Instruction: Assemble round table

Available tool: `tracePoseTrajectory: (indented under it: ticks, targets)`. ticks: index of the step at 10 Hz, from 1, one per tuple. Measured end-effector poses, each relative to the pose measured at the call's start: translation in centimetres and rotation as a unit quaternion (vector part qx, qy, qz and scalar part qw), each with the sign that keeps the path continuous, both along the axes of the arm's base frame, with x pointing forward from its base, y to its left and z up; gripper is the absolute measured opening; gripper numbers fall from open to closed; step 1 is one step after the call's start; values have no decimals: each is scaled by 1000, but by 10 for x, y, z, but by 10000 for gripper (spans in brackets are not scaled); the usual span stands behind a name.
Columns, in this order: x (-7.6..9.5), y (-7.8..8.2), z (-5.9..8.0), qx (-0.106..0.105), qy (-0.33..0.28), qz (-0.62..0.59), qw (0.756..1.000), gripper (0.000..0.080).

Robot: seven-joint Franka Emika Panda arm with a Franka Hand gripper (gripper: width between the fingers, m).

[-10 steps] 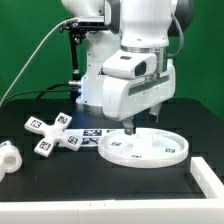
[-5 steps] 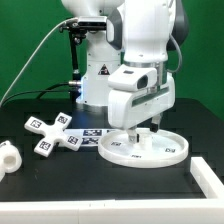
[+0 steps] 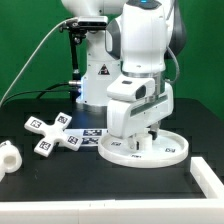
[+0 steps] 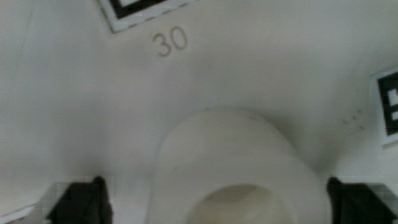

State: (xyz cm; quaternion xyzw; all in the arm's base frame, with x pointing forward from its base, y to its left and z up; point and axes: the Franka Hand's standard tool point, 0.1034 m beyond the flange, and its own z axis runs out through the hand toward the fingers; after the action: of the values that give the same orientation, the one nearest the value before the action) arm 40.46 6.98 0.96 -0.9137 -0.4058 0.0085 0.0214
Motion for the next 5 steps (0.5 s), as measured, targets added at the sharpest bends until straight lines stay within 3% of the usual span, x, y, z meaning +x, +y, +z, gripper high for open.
tracePoseTrajectory:
  ticks: [1, 5]
  targets:
    - [0, 0, 0, 0, 0, 0, 1000, 401]
    - [2, -5, 3, -4, 15, 4, 1000, 401]
